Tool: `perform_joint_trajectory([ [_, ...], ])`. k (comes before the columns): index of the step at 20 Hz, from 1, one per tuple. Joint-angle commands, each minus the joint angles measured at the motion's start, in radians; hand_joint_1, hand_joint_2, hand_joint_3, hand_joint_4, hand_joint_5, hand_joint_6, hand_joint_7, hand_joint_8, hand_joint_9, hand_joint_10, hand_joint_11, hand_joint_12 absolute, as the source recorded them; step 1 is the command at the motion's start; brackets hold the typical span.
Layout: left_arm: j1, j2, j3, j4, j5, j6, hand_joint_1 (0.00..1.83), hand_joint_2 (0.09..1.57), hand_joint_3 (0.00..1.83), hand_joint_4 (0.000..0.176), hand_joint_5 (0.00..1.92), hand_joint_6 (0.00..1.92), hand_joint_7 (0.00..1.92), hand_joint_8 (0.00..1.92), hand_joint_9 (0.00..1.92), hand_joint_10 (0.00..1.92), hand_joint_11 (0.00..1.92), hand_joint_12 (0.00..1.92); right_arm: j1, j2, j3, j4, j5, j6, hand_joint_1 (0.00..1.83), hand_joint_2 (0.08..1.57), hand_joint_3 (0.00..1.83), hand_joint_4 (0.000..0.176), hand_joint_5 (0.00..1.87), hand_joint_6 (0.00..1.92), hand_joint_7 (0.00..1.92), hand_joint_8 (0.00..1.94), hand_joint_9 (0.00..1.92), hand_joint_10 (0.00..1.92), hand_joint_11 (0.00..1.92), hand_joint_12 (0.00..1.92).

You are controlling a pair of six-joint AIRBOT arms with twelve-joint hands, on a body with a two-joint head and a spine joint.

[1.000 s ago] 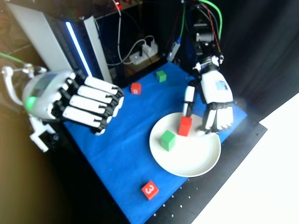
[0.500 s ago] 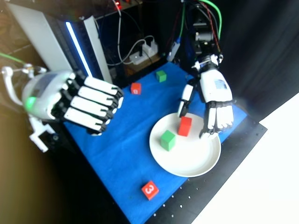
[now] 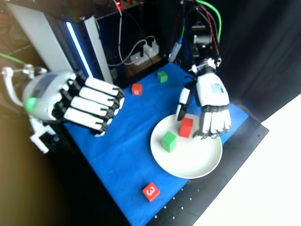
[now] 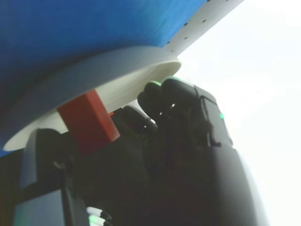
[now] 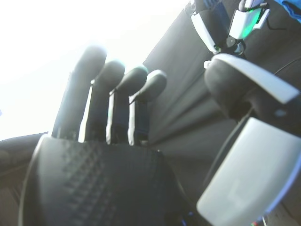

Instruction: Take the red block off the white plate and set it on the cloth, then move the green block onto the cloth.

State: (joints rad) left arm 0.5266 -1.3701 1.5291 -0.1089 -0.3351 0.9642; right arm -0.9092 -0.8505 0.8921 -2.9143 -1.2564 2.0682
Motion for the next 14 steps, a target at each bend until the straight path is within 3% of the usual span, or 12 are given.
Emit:
perform_joint_trajectory([
  [1, -0.010, -0.005, 0.006, -0.004, -0.105, -0.007, 1.08, 0.96, 0.01, 0.000, 0.55, 0.63, 0.30, 0.90, 0.20, 1.30, 0.09, 1.89, 0.012, 0.000, 0.003, -0.013, -0.120, 0.001, 1.24, 0.33, 1.22, 0.000, 0.43, 1.56, 0.42, 1.75, 0.37, 1.92, 0.55, 1.92],
  [4, -0.010, -0.010, 0.010, -0.004, -0.103, -0.008, 1.12, 0.98, 0.01, 0.000, 0.59, 0.51, 0.30, 0.86, 0.20, 1.29, 0.06, 1.87, 0.012, 0.000, 0.003, -0.013, -0.120, 0.001, 1.23, 0.33, 1.24, 0.000, 0.44, 1.56, 0.42, 1.71, 0.39, 1.90, 0.56, 1.92],
  [7, -0.009, -0.013, 0.016, -0.005, -0.096, -0.008, 1.15, 1.02, 0.02, 0.000, 0.58, 0.56, 0.25, 0.96, 0.17, 1.36, 0.07, 1.88, 0.012, 0.000, 0.003, -0.013, -0.120, 0.001, 1.20, 0.34, 1.25, 0.000, 0.45, 1.54, 0.38, 1.70, 0.36, 1.90, 0.54, 1.92],
  [10, -0.009, -0.016, 0.017, -0.005, -0.094, -0.008, 1.20, 1.04, 0.03, 0.000, 0.56, 0.55, 0.27, 0.92, 0.21, 1.30, 0.08, 1.84, 0.012, 0.001, 0.003, -0.013, -0.121, 0.002, 1.27, 0.34, 1.24, 0.000, 0.48, 1.57, 0.47, 1.73, 0.45, 1.91, 0.63, 1.92],
  [14, -0.006, -0.016, 0.017, -0.005, -0.092, -0.009, 1.25, 1.04, 0.02, 0.000, 0.59, 0.52, 0.27, 0.88, 0.20, 1.28, 0.07, 1.83, 0.013, 0.001, 0.003, -0.013, -0.121, 0.002, 1.24, 0.35, 1.23, 0.000, 0.46, 1.58, 0.46, 1.77, 0.41, 1.92, 0.57, 1.92],
])
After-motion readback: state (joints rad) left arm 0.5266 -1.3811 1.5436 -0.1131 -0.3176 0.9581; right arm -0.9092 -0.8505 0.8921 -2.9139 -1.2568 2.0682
